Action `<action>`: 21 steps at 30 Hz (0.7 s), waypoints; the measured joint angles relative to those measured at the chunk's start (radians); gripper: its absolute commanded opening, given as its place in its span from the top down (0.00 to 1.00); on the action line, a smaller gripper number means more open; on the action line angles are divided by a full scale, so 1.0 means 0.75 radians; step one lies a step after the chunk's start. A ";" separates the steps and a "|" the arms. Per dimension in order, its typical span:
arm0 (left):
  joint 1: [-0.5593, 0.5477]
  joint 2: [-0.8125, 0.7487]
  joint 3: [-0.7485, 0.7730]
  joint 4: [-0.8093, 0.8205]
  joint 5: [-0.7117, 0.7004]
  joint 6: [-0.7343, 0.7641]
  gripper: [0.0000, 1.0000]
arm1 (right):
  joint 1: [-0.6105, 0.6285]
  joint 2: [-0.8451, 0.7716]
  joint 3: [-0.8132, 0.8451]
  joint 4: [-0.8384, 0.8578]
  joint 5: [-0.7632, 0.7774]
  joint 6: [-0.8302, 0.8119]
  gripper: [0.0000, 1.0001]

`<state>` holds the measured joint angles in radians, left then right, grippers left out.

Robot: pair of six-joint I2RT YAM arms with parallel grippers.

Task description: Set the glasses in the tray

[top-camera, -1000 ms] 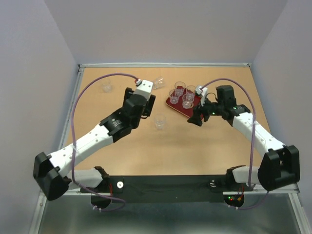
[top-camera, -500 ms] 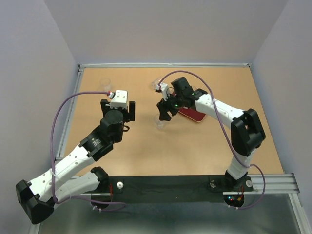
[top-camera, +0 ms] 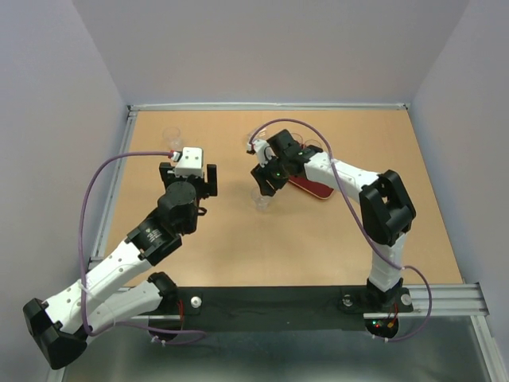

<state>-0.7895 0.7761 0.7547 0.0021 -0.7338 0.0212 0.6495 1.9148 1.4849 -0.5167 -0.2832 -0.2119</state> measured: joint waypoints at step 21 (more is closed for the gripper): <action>0.003 -0.016 -0.005 0.004 0.006 0.002 0.14 | 0.002 -0.028 -0.011 -0.082 0.013 -0.121 1.00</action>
<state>-0.7872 0.7643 0.7513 0.0051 -0.7292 0.0223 0.6506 1.8938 1.4765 -0.5785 -0.2733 -0.3023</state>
